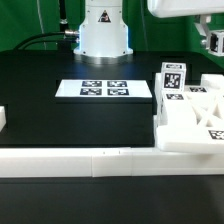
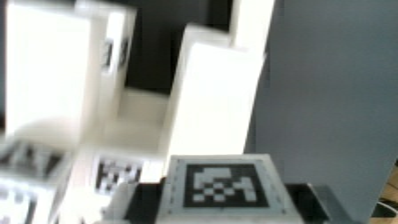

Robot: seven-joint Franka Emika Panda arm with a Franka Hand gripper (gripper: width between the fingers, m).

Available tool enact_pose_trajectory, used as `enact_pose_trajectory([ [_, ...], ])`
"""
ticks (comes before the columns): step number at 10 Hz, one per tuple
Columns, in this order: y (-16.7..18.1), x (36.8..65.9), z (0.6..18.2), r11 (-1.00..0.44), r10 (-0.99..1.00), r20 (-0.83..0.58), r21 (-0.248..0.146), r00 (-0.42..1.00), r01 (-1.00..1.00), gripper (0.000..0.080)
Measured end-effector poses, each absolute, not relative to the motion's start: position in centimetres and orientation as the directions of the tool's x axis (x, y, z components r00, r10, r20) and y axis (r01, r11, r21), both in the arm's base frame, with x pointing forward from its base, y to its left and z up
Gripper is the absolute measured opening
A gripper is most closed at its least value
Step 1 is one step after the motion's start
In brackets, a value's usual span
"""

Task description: Assemble chair

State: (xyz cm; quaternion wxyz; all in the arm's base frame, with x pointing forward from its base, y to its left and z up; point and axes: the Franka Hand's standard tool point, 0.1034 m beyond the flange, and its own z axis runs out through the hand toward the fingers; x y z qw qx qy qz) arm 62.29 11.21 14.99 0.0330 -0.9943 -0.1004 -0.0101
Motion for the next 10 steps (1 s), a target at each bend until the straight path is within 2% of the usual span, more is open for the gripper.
enact_pose_trajectory([
  [1, 11.3, 63.9, 15.2, -0.970, 0.239, 0.013, -0.044, 0.971, 0.240, 0.0270],
  [5, 11.3, 63.8, 14.8, -0.971, 0.234, 0.025, -0.043, 0.972, 0.235, 0.0270],
  [10, 11.4, 63.2, 12.5, -0.965, 0.259, -0.004, -0.040, 0.966, 0.259, 0.0271],
])
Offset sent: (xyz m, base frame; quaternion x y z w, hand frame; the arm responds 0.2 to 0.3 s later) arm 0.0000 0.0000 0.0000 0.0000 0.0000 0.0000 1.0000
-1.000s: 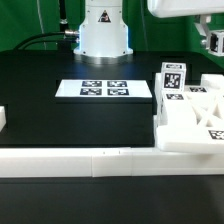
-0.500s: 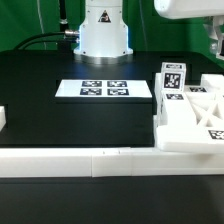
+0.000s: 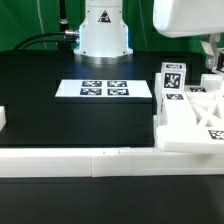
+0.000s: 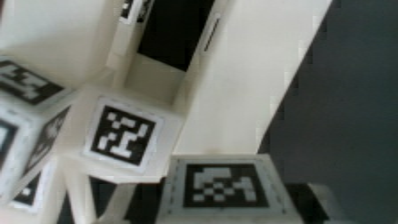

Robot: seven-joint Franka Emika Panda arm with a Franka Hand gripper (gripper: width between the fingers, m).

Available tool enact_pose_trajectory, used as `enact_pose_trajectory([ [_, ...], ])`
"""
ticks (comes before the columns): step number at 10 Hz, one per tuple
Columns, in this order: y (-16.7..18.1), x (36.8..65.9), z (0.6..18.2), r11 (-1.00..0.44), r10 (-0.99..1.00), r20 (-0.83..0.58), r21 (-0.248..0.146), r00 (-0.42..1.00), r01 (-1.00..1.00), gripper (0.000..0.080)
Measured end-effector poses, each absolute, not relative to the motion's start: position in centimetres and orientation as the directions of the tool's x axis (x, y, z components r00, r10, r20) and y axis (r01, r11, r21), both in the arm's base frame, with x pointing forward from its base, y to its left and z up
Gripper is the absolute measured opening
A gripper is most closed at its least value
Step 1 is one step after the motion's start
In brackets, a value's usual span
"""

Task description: Assemble chair

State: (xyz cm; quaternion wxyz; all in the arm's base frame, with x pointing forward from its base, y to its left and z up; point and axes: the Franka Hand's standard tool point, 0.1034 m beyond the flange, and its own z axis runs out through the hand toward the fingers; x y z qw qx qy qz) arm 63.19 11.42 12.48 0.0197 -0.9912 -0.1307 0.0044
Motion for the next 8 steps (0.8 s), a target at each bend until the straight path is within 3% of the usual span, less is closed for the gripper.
enact_pose_trajectory([
  [8, 10.90, 63.33, 12.03, -0.968, 0.247, -0.002, -0.038, 0.969, 0.247, 0.0271],
])
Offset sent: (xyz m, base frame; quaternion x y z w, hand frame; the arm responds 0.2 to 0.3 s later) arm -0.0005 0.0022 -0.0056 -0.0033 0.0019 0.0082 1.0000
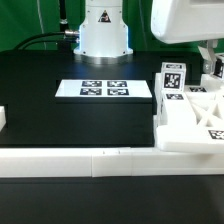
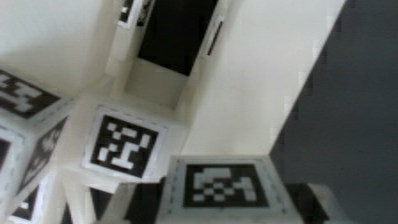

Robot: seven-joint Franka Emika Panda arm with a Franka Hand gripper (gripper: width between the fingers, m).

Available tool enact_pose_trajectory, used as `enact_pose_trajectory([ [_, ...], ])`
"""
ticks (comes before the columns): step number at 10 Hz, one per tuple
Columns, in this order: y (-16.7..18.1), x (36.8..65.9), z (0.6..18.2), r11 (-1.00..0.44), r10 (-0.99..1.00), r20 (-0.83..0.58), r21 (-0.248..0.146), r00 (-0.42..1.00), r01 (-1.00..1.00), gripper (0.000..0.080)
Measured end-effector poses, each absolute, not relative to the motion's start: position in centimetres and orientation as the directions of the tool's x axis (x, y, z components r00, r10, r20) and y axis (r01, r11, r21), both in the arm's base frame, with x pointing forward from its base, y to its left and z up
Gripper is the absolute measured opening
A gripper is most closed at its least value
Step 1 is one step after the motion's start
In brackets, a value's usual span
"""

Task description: Assemble chair

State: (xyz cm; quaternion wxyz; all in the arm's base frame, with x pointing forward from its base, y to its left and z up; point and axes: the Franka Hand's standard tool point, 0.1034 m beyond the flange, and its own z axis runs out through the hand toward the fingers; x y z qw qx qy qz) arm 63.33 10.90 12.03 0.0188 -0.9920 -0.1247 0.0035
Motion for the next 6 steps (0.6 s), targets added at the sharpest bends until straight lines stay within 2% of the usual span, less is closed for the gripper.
enact_pose_trajectory([
  [6, 10.82, 63.32, 11.48, -0.969, 0.246, 0.005, -0.035, 0.969, 0.246, 0.0271],
])
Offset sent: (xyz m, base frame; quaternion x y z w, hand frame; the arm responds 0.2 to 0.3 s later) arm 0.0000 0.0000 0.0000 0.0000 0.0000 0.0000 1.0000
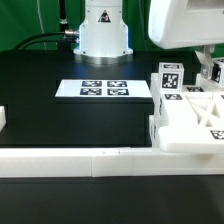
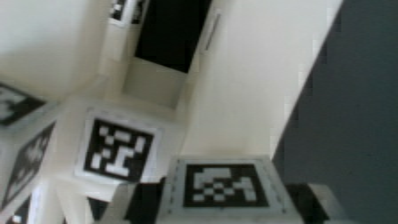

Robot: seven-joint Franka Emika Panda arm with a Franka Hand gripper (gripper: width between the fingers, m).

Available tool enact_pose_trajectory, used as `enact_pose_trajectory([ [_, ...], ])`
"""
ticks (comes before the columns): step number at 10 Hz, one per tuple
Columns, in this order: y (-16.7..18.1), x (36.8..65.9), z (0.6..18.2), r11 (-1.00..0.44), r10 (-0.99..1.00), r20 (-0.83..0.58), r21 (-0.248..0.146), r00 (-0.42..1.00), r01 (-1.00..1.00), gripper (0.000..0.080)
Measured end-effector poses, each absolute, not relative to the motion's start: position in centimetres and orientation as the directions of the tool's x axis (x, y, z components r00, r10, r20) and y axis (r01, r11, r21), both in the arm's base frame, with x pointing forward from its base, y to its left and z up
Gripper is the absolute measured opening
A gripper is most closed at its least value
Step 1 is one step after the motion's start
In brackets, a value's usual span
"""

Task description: Assemble chair

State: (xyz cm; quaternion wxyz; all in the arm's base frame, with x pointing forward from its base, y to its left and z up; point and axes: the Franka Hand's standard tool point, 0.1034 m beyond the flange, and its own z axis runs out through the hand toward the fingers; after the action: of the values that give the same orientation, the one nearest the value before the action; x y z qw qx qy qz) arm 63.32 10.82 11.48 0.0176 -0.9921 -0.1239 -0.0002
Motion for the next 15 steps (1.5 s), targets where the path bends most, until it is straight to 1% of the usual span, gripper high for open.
enact_pose_trajectory([
  [3, 10.81, 63.92, 11.53, -0.969, 0.243, 0.044, -0.026, 0.969, 0.244, 0.0271],
  [8, 10.79, 64.00, 11.55, -0.970, 0.241, 0.048, -0.026, 0.969, 0.242, 0.0271],
  [11, 10.85, 64.00, 11.56, -0.979, 0.198, 0.049, -0.030, 0.979, 0.199, 0.0271],
  [12, 11.05, 63.92, 11.54, -0.999, 0.033, 0.058, -0.040, 0.998, 0.035, 0.0271],
  [13, 11.20, 63.66, 11.50, -0.995, -0.087, 0.068, -0.050, 0.994, -0.084, 0.0271],
  [15, 11.32, 63.50, 11.46, -0.951, -0.305, 0.078, -0.083, 0.949, -0.298, 0.0271],
])
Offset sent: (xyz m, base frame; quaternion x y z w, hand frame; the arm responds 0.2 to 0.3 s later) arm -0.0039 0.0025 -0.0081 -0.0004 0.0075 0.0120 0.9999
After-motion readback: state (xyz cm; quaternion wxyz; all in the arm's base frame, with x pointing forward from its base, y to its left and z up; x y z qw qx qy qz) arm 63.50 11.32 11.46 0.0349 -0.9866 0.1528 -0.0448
